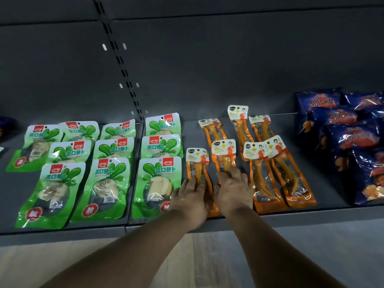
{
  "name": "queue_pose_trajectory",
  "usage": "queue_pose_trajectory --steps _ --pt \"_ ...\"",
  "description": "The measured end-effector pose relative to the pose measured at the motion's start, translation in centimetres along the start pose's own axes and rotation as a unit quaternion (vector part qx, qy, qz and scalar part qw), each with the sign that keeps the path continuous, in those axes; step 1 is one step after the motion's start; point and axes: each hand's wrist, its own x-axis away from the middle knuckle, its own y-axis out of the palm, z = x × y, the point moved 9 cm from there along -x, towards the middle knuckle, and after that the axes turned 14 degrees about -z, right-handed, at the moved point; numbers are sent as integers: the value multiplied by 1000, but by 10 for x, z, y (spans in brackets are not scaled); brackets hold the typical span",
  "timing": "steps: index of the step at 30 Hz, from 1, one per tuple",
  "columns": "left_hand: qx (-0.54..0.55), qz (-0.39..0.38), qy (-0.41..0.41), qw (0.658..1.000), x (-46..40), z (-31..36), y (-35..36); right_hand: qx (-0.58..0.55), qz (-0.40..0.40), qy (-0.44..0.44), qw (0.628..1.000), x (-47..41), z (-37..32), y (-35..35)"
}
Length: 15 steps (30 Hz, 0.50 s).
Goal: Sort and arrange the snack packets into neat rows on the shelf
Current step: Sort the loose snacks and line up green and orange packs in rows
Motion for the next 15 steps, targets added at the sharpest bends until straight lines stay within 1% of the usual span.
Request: queue_pose_trajectory --steps 5,8,10,12,15 --pt "35 37 35 998 5 2 -12 -5 35 -9 999 3 -8 -9" --pt "47 60 39 996 12 -13 -25 -1 56 -17 998 3 -27 -16" --pt "54 67 31 996 19 -32 -34 17 61 -22 998 0 -50 -20" --pt "57 76 20 995 27 -58 -44 21 48 -43 998 -2 -83 -22" --pt "79 109 -11 991 40 -109 -64 33 43 -74 996 -2 -130 -27"
